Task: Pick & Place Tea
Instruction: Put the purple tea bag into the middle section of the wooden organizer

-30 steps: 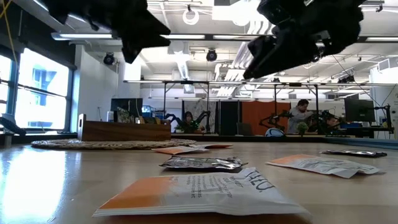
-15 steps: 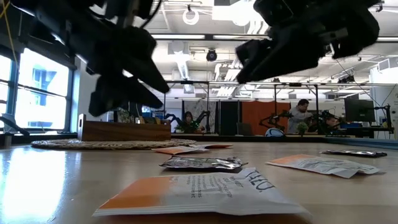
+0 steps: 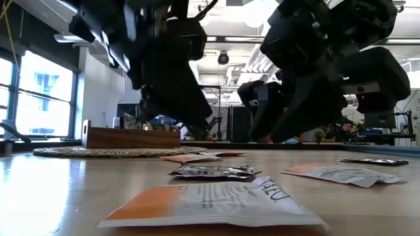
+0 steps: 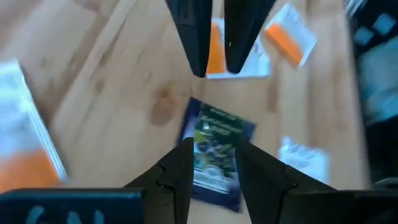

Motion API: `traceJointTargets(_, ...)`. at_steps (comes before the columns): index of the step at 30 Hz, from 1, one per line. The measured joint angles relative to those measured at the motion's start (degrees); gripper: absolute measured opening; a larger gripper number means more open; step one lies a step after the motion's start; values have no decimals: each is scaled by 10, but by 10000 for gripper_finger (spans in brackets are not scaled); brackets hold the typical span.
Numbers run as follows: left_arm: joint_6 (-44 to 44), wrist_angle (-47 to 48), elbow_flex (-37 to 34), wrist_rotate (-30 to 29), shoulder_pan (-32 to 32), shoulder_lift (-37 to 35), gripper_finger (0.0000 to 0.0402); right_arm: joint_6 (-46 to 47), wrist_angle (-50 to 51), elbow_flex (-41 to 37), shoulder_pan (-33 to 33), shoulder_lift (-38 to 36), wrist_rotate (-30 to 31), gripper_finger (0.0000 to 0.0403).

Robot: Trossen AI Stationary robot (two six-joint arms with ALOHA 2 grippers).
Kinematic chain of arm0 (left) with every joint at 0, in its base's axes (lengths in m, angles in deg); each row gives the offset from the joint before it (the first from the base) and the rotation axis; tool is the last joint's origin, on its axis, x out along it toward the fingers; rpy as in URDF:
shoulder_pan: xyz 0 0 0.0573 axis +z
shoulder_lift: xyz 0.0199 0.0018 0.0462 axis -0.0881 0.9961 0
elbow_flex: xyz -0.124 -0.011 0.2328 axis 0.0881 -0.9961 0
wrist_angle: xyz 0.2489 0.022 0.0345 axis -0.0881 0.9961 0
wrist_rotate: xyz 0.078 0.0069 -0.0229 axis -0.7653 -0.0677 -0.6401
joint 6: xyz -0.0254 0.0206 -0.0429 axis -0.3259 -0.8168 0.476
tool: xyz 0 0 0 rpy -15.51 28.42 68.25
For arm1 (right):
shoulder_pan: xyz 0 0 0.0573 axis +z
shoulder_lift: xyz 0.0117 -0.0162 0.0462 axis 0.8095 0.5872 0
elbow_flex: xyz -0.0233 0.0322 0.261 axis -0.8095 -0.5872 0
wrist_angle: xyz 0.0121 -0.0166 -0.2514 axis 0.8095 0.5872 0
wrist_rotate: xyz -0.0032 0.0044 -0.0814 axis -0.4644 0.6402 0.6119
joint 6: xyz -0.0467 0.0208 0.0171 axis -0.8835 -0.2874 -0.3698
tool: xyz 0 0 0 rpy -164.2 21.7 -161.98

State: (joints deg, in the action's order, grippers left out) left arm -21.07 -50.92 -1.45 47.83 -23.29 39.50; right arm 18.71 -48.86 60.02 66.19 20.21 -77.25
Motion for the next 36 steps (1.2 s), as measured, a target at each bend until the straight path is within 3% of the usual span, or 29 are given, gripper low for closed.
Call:
traceJointTargets(4,-94,27,29,-25,8,4,117,-16,0,0,-2,0,-1,138)
traceJointTargets(12,-93,38,67,-16,51,2,117,-11,85,0,-1,-60,27,138)
traceJointTargets(18,-26,105,67,-5,68,2,117,-5,152,0,-1,-108,44,138)
traceJointTargets(22,-32,153,66,51,80,3,117,13,174,0,-1,-113,45,138)
traceJointTargets(27,-134,84,63,148,105,35,117,15,186,0,-1,-113,57,138)
traceJointTargets(30,-197,-7,70,220,113,49,119,29,186,0,-1,-113,54,138)
traceJointTargets(36,-241,-20,66,229,119,83,153,38,202,0,-1,-113,52,138)
